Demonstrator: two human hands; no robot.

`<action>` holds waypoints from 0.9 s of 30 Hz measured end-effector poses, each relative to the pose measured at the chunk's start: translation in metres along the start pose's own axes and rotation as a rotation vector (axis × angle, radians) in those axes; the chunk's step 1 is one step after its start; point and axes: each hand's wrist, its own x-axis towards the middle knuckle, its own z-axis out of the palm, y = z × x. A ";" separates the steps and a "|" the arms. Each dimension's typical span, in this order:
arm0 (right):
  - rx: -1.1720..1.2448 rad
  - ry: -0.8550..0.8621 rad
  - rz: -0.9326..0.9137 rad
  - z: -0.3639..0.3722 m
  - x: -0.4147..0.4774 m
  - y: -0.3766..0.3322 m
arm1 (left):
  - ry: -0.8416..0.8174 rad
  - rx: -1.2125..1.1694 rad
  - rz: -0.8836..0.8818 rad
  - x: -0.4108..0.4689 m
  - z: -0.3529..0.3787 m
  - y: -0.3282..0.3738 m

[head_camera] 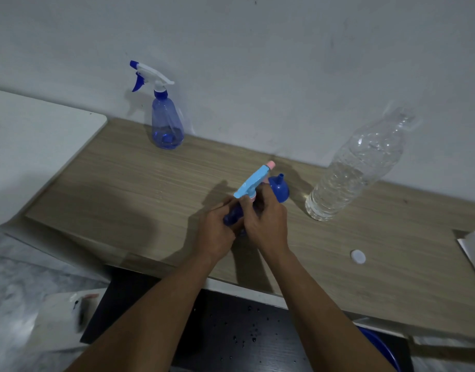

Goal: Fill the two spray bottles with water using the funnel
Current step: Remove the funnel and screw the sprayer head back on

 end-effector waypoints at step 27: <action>0.077 -0.060 0.057 -0.005 0.001 -0.002 | 0.027 0.000 -0.040 -0.001 0.002 0.003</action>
